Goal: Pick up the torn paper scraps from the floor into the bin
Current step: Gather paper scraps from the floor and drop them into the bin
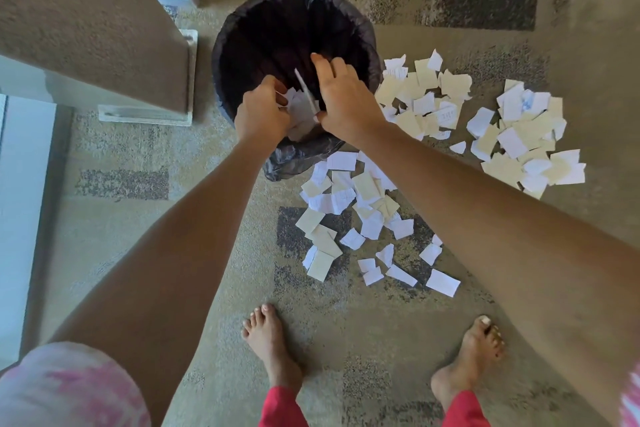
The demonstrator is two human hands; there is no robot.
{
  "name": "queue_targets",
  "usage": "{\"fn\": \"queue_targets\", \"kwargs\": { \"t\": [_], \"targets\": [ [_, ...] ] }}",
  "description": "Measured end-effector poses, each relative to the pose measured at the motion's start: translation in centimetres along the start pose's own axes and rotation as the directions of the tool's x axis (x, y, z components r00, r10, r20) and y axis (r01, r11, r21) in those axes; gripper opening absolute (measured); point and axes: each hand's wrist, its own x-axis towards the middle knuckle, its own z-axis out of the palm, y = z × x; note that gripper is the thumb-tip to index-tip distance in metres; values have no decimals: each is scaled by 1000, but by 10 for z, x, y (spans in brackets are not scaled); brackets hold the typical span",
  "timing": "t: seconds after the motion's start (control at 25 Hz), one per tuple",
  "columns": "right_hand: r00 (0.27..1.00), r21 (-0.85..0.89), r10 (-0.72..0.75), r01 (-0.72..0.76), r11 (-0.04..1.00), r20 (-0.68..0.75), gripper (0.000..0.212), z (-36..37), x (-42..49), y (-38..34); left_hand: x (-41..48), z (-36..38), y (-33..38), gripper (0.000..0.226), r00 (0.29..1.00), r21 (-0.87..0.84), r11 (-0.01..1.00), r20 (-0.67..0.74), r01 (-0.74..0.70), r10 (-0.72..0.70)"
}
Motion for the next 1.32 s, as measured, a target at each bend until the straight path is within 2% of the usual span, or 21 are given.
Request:
{"fn": "queue_targets", "kwargs": {
  "t": [0.24,0.32,0.4,0.48,0.56,0.68,0.76,0.84,0.92,1.04,1.12,1.16,1.2,1.32],
  "targets": [
    [995,-30,-21,18,999,-101,63,-6,-4,1,-12,1,6,24,994,-72,996,-93,-60,54],
    [976,-21,-31,27,999,-217,56,-7,-11,4,-18,6,11,23,983,-106,988,-155,-113,96],
    [926,4,-15,17,1000,-378,43,-7,-18,12,-26,12,18,22,962,-122,975,-225,-187,157],
    [845,87,108,-73,994,-525,34,-8,-26,19,-35,20,25,24,937,-118,960,-276,-253,213],
    [752,274,329,-203,940,-571,29,-8,-32,30,-42,26,30,27,918,-115,950,-316,-289,241],
    [646,472,556,-323,820,-523,27,-2,-43,57,-45,33,31,28,902,-113,944,-347,-311,256],
    [644,499,603,-369,784,-471,27,7,-54,70,-48,36,29,29,888,-115,936,-371,-334,271],
    [691,463,587,-392,795,-422,27,20,-64,77,-55,42,28,32,866,-95,923,-393,-373,309],
    [772,418,541,-393,819,-334,28,35,-74,82,-67,49,29,35,828,-41,887,-380,-460,412],
    [876,313,460,-400,861,-147,32,61,-91,91,-91,75,26,40,688,103,726,-255,-680,680],
    [921,220,389,-374,901,-27,37,87,-104,98,-106,103,17,42,610,182,627,-147,-757,779],
    [926,204,375,-373,905,27,39,99,-110,101,-113,118,11,42,615,198,622,-106,-757,782],
    [924,211,379,-383,899,62,40,109,-115,104,-117,131,3,41,648,203,649,-80,-733,757],
    [913,225,390,-408,885,123,44,140,-127,118,-118,164,-24,41,801,204,785,-10,-585,599]
  ]
}}
